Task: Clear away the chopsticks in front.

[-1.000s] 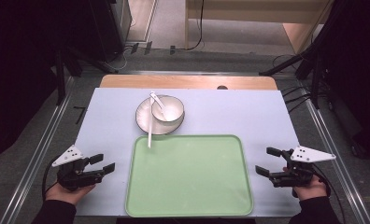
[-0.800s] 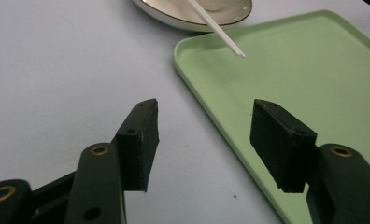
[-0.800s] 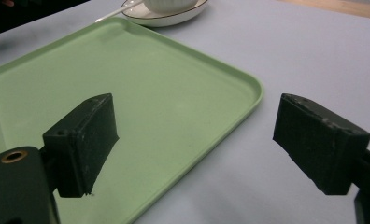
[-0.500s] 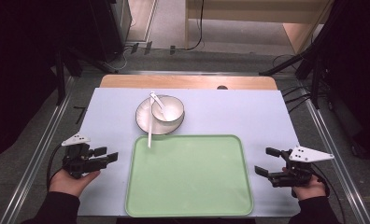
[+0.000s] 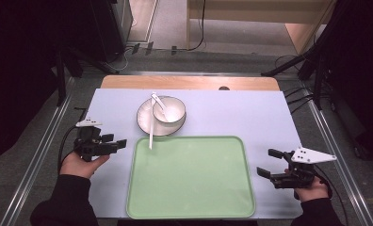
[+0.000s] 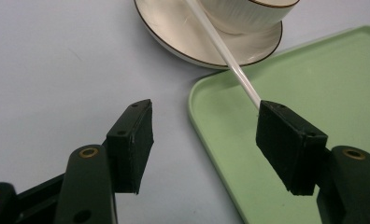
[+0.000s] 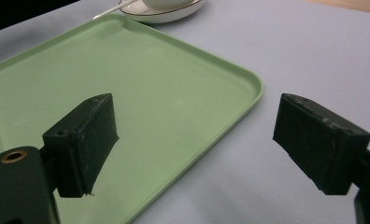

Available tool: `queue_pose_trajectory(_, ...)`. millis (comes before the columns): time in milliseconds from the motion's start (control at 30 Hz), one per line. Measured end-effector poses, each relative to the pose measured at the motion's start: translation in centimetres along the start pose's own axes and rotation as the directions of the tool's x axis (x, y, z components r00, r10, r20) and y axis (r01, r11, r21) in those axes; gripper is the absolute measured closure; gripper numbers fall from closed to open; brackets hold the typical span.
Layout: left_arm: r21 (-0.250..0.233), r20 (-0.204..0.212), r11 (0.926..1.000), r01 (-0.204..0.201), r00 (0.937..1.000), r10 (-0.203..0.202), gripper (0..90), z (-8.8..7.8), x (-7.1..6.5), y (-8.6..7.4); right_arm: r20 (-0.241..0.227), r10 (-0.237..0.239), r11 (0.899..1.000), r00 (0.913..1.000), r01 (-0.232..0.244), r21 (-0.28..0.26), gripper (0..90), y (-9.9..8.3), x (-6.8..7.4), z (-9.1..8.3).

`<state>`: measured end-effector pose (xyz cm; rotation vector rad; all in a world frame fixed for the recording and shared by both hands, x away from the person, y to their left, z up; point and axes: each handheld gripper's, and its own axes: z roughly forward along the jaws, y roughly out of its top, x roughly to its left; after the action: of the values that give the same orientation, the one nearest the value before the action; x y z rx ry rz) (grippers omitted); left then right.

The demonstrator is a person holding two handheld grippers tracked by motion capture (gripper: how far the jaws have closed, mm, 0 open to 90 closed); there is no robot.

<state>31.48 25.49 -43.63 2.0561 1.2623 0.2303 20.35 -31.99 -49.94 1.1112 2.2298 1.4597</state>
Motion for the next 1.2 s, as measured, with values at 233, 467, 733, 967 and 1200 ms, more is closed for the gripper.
queue_pose_trajectory(233,0.004,0.01,0.9999,0.015,0.9998,-0.015,35.1,1.7,-0.1,1.7,0.003,-0.001,1.0,1.0,0.001,0.0,14.1,0.0,0.1,0.0)
queue_pose_trajectory(467,0.005,0.007,0.9997,0.023,0.9997,-0.023,36.5,3.5,0.0,3.3,0.006,0.001,1.0,1.0,-0.001,-0.003,14.1,0.0,0.0,0.1)
queue_pose_trajectory(733,0.011,-0.031,0.9988,0.048,0.9984,-0.047,39.3,5.8,0.0,4.7,0.01,0.001,1.0,1.0,-0.001,0.003,14.1,-0.1,0.1,0.1)
queue_pose_trajectory(967,0.048,-0.072,0.9969,0.063,0.9957,-0.059,43.1,8.3,-0.2,5.5,0.018,0.001,1.0,0.9998,-0.001,0.006,14.1,-0.2,0.2,-0.2)
queue_pose_trajectory(1200,0.057,-0.092,0.9943,0.09,0.9921,-0.085,46.9,10.4,-0.6,6.1,0.028,0.001,1.0,0.9996,-0.001,0.005,14.1,-0.4,0.2,-0.5)
